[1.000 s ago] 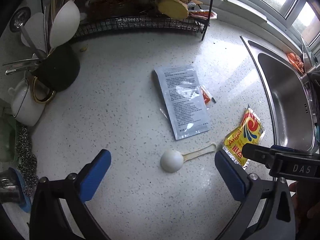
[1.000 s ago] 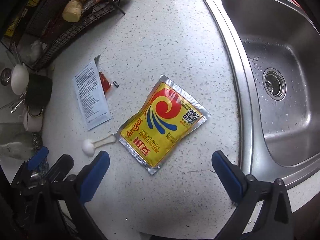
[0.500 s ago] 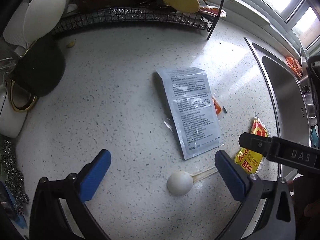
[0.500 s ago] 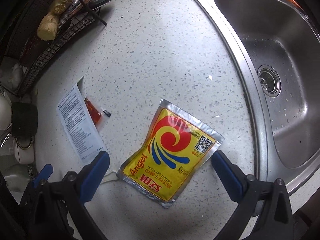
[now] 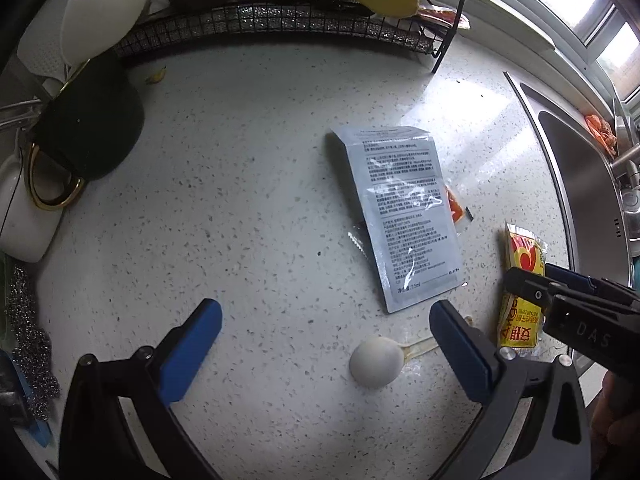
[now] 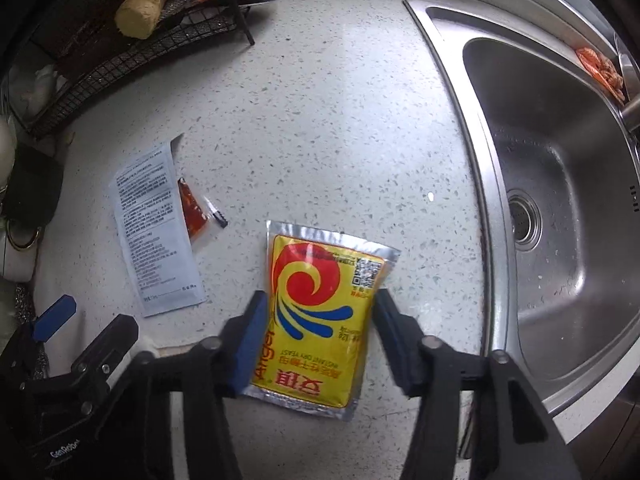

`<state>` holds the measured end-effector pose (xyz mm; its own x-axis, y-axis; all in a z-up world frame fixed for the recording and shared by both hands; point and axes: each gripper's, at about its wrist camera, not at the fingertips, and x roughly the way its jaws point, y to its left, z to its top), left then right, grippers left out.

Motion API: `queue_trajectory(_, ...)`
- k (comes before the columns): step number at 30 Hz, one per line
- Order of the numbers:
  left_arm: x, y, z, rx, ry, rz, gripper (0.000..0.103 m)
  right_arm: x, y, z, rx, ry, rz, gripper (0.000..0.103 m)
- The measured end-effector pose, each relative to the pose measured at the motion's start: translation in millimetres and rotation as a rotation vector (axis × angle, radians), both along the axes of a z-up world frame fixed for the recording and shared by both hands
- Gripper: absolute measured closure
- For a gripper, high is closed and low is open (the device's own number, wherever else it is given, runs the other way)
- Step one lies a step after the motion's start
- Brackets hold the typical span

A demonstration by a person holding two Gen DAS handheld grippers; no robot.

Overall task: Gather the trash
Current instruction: 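Grasp the yellow Angel yeast packet with the right tool, then grasp the white leaflet with the left tool while the right tool holds the packet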

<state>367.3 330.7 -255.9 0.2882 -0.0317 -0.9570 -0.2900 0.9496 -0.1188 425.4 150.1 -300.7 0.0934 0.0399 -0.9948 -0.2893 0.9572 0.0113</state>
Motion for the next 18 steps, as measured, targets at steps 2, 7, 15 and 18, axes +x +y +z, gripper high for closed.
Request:
queue_trajectory(2, -0.1, -3.0, 1.5, -0.011, -0.004, 0.005, 0.000, -2.2, -1.9, 0.2, 0.008, -0.002, 0.029, 0.060)
queue_trajectory(7, 12.5, -19.3, 4.3, -0.004, -0.007, -0.005, 0.000, -3.4, -14.4, 5.5, 0.026, 0.005, 0.023, 0.063)
queue_trajectory(15, 40.5, -28.0, -4.8, -0.046, -0.003, 0.012, 0.000, 9.1, -29.4, 6.5, 0.043, 0.003, 0.022, 0.063)
queue_trajectory(18, 51.5, -32.5, -8.2, -0.054, -0.004, -0.003, 0.000, 13.0, -26.4, 11.4, 0.042, -0.022, 0.046, 0.063)
